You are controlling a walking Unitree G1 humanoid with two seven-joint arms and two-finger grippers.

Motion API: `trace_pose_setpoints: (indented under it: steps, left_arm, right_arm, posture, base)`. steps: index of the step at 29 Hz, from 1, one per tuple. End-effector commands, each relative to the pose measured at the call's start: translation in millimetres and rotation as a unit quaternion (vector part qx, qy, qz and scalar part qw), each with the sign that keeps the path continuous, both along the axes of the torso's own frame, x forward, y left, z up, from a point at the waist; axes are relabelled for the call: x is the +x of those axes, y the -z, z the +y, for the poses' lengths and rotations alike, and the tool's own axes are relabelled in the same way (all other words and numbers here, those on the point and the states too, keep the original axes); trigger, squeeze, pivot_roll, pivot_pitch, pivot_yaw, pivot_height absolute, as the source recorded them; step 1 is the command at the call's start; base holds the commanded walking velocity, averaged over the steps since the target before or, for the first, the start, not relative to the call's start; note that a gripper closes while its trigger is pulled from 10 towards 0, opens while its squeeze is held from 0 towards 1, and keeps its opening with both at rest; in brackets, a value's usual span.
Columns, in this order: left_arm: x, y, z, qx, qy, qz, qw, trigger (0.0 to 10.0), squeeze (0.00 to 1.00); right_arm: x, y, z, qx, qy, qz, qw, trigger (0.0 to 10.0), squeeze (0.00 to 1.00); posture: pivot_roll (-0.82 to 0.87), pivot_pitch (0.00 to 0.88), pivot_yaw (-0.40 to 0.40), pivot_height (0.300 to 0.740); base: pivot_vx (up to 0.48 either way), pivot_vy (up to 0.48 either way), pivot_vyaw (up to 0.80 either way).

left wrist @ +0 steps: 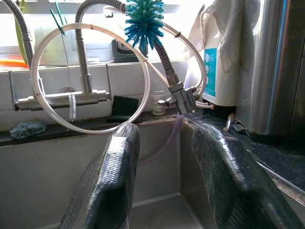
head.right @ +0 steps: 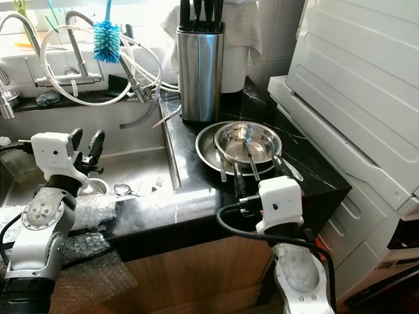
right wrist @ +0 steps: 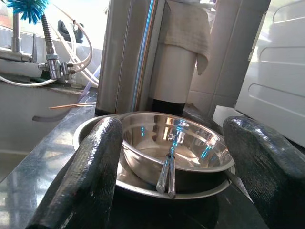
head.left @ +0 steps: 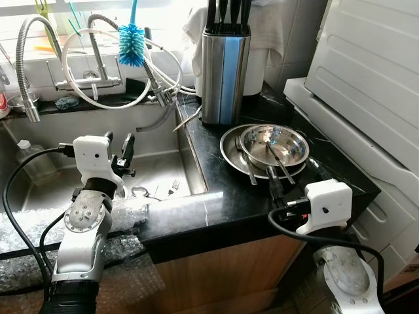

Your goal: Kitchen organization

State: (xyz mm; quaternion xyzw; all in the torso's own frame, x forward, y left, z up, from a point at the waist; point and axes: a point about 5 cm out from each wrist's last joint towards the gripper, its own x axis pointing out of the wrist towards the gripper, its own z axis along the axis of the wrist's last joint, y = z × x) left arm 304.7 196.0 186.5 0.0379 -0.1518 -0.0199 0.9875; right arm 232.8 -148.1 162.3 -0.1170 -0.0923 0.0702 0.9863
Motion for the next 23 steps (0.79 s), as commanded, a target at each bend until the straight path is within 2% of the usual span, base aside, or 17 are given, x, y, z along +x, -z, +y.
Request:
trace_pose_setpoints:
  steps: [1, 2, 3, 9, 10, 11, 13, 14, 23]
  left_arm:
    - [2.0, -5.7, -2.9, -0.004, 0.004, -0.006, 1.000, 10.0, 0.00]
    - [2.0, -5.8, -3.2, -0.005, 0.004, -0.007, 1.000, 10.0, 0.00]
    - [2.3, -6.1, -3.6, -0.006, 0.004, -0.007, 1.000, 10.0, 0.00]
    - [1.9, -5.3, -5.6, -0.007, 0.006, -0.006, 1.000, 10.0, 0.00]
    - [1.8, -5.1, -5.6, -0.007, 0.006, -0.005, 1.000, 10.0, 0.00]
    - [1.6, -4.8, -5.5, -0.007, 0.005, -0.004, 1.000, 10.0, 0.00]
    - [1.6, -4.8, -5.5, -0.007, 0.005, -0.004, 1.000, 10.0, 0.00]
    - [1.5, -4.7, -5.3, -0.007, 0.005, -0.004, 1.000, 10.0, 0.00]
    - [1.6, -7.7, -0.8, -0.002, -0.002, -0.006, 1.000, 10.0, 0.00]
  right_arm:
    - [3.2, 1.5, -1.3, -0.004, -0.002, 0.006, 1.000, 8.2, 0.00]
    - [3.5, 2.2, -1.3, -0.005, -0.002, 0.008, 1.000, 8.7, 0.00]
    - [4.2, 3.0, -1.5, -0.008, -0.001, 0.011, 1.000, 10.0, 0.00]
    - [5.1, 2.9, -0.8, -0.010, -0.003, 0.013, 1.000, 10.0, 0.00]
    - [5.0, 3.0, -0.7, -0.010, -0.003, 0.014, 1.000, 7.2, 0.00]
    - [4.8, 3.0, -0.8, -0.010, -0.003, 0.014, 1.000, 4.0, 0.00]
    - [4.7, 2.8, -0.9, -0.010, -0.004, 0.014, 1.000, 4.0, 0.00]
    - [4.8, 2.4, -1.4, -0.010, -0.003, 0.014, 1.000, 0.0, 0.00]
    - [8.8, 1.1, -1.3, -0.006, 0.000, 0.009, 1.000, 0.0, 0.00]
  posture:
    - [-0.16, 0.000, -0.030, 0.740]
    - [-0.16, 0.000, -0.030, 0.740]
    - [-0.17, 0.000, -0.030, 0.740]
    - [-0.17, 0.000, -0.032, 0.740]
    - [-0.17, 0.000, -0.033, 0.740]
    - [-0.17, 0.000, -0.034, 0.740]
    - [-0.17, 0.000, -0.034, 0.740]
    - [-0.18, 0.000, -0.034, 0.740]
    - [-0.16, 0.000, -0.028, 0.740]
  base:
    - [0.000, 0.000, 0.00]
    - [0.000, 0.000, 0.00]
    - [0.000, 0.000, 0.00]
    - [0.000, 0.000, 0.00]
    - [0.000, 0.000, 0.00]
    - [0.000, 0.000, 0.00]
    - [0.000, 0.000, 0.00]
    - [0.000, 0.000, 0.00]
    - [0.000, 0.000, 0.00]
